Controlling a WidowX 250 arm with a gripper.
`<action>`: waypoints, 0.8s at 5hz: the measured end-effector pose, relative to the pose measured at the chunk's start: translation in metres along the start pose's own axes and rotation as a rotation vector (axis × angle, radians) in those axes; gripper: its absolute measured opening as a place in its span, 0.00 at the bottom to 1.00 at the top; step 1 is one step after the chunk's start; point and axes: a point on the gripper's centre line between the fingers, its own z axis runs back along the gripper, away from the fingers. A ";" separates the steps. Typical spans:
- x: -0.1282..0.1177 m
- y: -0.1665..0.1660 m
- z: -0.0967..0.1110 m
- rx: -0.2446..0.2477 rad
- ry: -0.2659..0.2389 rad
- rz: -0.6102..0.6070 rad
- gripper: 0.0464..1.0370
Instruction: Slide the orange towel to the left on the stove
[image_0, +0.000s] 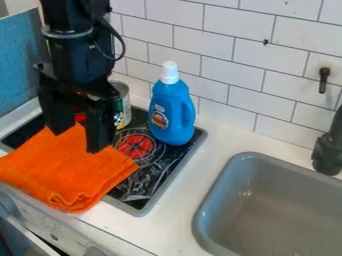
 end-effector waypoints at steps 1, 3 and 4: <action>-0.001 -0.001 -0.004 -0.004 0.018 -0.008 0.96; 0.013 0.055 -0.014 -0.046 -0.029 0.009 0.96; 0.017 0.072 -0.027 -0.023 -0.003 -0.042 0.96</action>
